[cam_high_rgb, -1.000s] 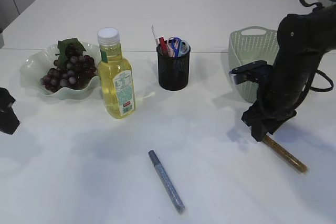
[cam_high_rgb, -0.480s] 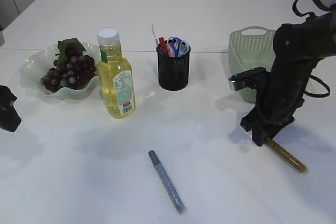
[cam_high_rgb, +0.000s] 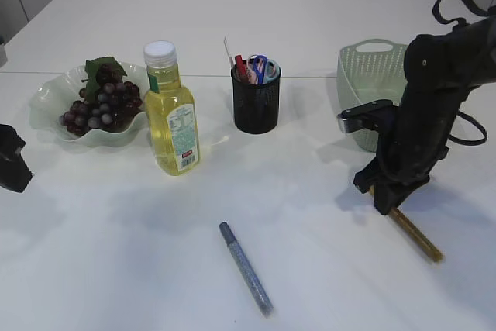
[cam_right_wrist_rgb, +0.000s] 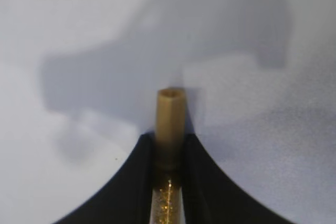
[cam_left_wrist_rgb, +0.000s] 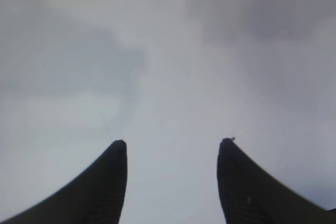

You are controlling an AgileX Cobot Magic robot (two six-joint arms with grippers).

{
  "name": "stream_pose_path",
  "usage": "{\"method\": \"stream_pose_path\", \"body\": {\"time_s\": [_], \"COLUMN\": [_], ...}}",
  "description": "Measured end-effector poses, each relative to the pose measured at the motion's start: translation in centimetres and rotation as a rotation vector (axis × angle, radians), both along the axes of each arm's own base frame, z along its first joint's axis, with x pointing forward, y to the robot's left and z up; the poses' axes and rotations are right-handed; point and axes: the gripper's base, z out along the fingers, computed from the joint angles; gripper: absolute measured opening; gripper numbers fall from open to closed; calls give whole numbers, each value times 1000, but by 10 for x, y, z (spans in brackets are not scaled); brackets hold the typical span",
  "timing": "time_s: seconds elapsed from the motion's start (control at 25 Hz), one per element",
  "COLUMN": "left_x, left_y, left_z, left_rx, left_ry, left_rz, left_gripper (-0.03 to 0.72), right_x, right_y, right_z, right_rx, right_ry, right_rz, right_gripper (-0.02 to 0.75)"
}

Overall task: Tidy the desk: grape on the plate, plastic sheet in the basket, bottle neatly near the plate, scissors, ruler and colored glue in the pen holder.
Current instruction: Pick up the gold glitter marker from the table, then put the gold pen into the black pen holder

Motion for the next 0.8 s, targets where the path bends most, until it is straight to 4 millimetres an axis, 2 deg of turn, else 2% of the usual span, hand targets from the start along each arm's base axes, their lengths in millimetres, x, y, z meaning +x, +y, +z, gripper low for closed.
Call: {"method": "stream_pose_path", "body": {"time_s": [0.16, 0.32, 0.52, 0.64, 0.8], "left_x": [0, 0, 0, -1, -2], "left_y": [0, 0, 0, 0, -2], "left_z": [0, 0, 0, 0, 0], "left_rx": [0, 0, 1, -6, -28], "left_ry": [0, -1, 5, 13, 29], "left_rz": [0, 0, -1, 2, 9], "left_gripper": [403, 403, 402, 400, 397], "right_x": [0, 7, 22, 33, 45], "right_y": [6, 21, 47, 61, 71], "right_z": [10, 46, 92, 120, 148], "right_rx": [70, 240, 533, 718, 867], "right_ry": [-17, -85, -188, -302, -472], "right_rz": [-32, -15, 85, 121, 200], "right_gripper": [132, 132, 132, 132, 132]}}
